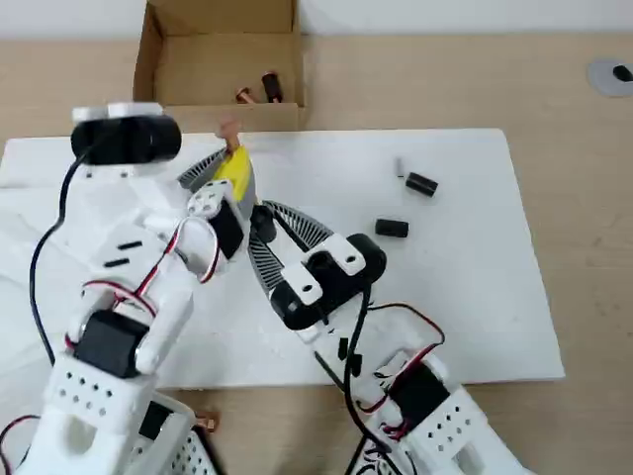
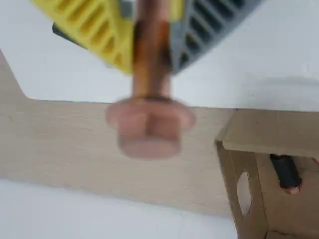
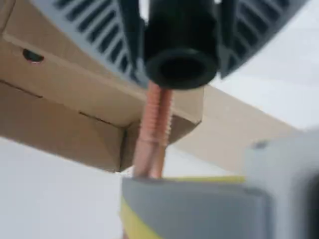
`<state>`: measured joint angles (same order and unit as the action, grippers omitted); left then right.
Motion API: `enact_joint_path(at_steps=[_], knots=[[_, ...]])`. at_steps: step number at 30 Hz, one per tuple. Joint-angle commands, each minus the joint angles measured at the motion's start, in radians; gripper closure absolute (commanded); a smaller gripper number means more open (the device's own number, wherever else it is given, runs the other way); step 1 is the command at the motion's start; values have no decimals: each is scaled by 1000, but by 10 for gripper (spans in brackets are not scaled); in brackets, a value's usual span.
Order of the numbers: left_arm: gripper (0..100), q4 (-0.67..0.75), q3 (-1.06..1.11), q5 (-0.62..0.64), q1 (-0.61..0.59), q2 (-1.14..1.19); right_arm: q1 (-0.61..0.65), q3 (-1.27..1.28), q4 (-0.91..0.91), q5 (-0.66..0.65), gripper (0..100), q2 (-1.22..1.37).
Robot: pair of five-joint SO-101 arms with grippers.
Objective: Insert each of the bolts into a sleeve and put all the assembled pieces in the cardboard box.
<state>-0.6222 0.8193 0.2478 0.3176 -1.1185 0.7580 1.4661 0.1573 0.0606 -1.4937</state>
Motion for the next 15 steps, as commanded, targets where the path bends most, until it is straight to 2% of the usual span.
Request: enact_joint_path(at_steps=[1,15], knots=[[995,32,5,5,11,-85,2,-70,2,8,989,-8],[995,55,109,9,18,-308,2,-70,3,71,989,-7]])
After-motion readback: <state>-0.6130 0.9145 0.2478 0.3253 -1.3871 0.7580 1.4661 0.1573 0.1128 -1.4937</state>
